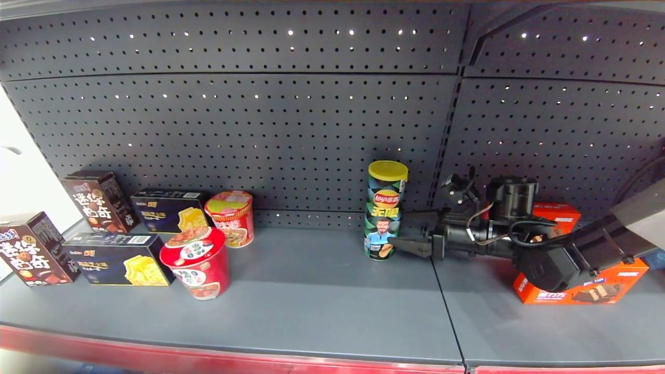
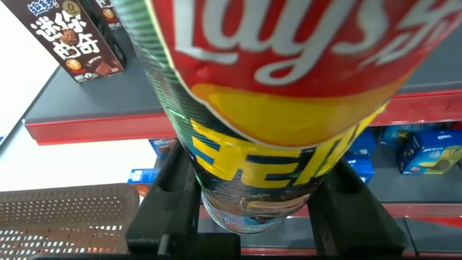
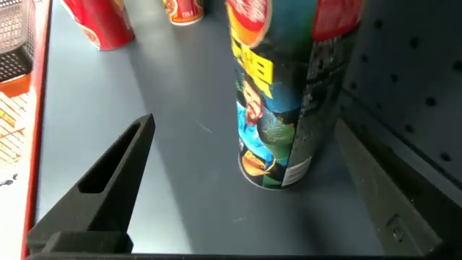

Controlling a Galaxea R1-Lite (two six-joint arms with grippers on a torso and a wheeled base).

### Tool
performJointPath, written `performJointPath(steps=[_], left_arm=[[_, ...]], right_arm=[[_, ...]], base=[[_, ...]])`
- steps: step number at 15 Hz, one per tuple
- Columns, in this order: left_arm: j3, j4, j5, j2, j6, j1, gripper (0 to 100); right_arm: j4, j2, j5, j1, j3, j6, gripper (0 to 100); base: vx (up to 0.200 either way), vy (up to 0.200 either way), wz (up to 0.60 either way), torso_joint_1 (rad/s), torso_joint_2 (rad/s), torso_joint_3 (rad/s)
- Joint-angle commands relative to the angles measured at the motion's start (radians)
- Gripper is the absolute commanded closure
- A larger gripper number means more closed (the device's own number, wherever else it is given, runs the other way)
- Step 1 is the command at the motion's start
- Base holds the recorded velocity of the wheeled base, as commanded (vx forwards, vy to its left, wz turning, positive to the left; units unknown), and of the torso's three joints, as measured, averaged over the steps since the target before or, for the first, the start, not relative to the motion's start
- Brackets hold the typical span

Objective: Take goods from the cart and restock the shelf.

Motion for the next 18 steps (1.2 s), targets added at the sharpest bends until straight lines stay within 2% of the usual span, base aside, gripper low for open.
performJointPath(steps=[1,14,18], left_arm=[[0.0,0.0,0.0,0.004,0.0,0.0,100],[0.012,0.006,0.005,-0.002,-0.005,0.009,100],[0.014,0.006,0.006,-0.002,-0.005,0.009,100]], right_arm=[[0.0,0.051,0.0,0.008,-0.036,0.001,0],[-0.009,0.269,-0.013,0.074,-0.243,0.045,0],[-0.015,0.296,-0.013,0.075,-0.262,0.047,0]], base=[[0.0,0.0,0.0,0.0,0.0,0.0],[0.0,0.0,0.0,0.0,0.0,0.0],[0.0,0.0,0.0,0.0,0.0,0.0]])
